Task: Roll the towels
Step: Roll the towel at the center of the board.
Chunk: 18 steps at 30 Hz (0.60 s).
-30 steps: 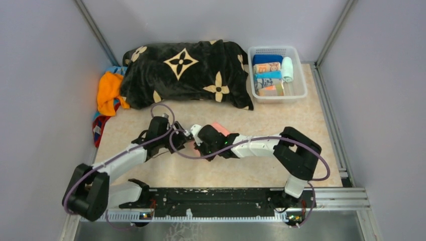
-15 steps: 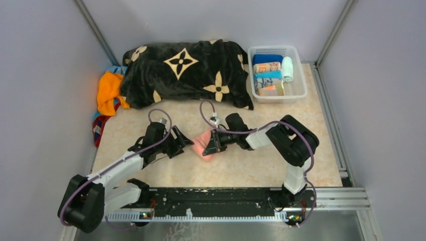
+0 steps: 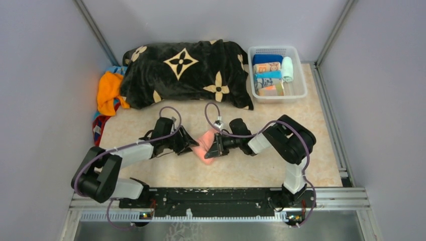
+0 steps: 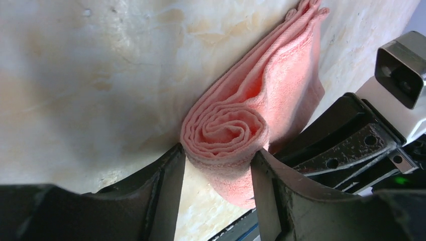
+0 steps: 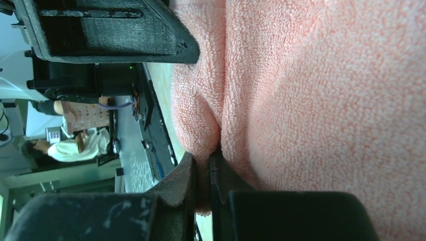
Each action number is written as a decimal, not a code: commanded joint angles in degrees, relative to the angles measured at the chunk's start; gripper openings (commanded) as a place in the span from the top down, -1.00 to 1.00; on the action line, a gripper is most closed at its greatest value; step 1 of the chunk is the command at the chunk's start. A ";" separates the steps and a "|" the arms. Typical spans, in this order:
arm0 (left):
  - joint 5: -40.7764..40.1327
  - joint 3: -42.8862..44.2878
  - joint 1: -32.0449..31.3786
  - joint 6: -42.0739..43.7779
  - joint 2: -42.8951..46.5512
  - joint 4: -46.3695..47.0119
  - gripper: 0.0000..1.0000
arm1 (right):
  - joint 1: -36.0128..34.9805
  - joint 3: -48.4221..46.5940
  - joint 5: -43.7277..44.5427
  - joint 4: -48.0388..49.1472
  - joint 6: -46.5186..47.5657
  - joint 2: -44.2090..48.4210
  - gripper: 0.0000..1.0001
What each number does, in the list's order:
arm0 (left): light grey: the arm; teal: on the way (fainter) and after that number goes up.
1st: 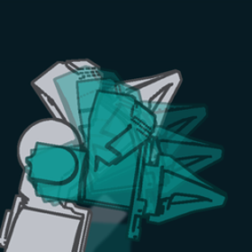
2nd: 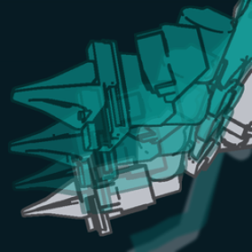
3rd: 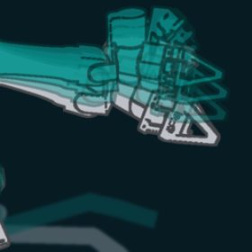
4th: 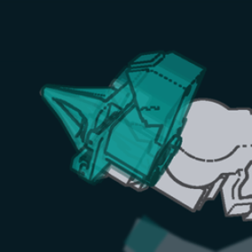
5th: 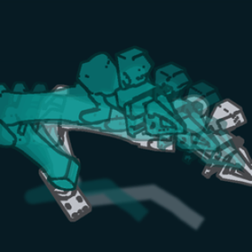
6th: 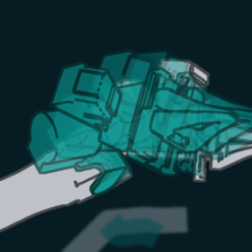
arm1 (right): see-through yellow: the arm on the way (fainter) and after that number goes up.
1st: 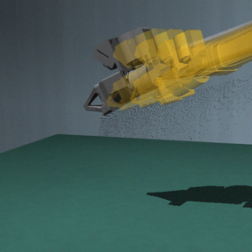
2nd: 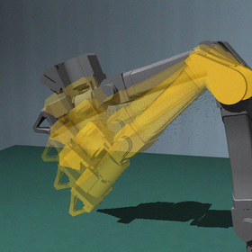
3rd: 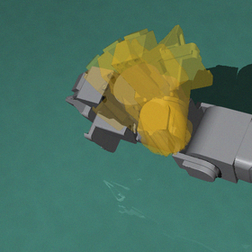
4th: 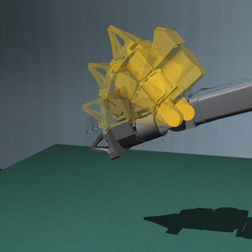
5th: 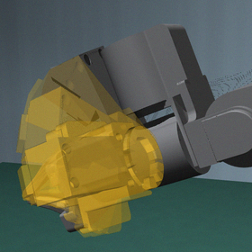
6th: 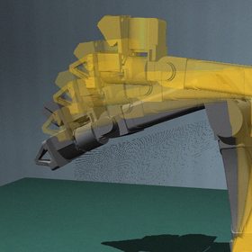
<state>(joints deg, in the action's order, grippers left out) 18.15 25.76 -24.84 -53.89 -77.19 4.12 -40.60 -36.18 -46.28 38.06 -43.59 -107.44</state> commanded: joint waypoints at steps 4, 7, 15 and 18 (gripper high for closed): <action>-1.74 2.92 -1.88 2.41 -3.91 -0.49 -0.09 | -0.64 0.63 10.70 -14.16 8.93 9.68 0.59; -3.13 3.64 -2.26 2.82 -4.41 -2.26 -0.07 | -3.34 -2.47 21.36 -27.54 15.93 18.26 0.37; -4.62 4.22 -2.92 2.74 -6.00 -3.38 -0.07 | -15.52 -11.60 50.19 -47.54 30.03 26.64 -0.09; -4.94 4.58 -3.26 2.75 -6.56 -3.91 -0.08 | -21.92 -15.09 58.81 -50.06 34.09 25.24 -0.14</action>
<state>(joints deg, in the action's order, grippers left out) 16.95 29.82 -27.44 -52.66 -81.82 3.60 -55.90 -46.22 -3.86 -4.16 -18.28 -82.17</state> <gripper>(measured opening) 0.538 0.558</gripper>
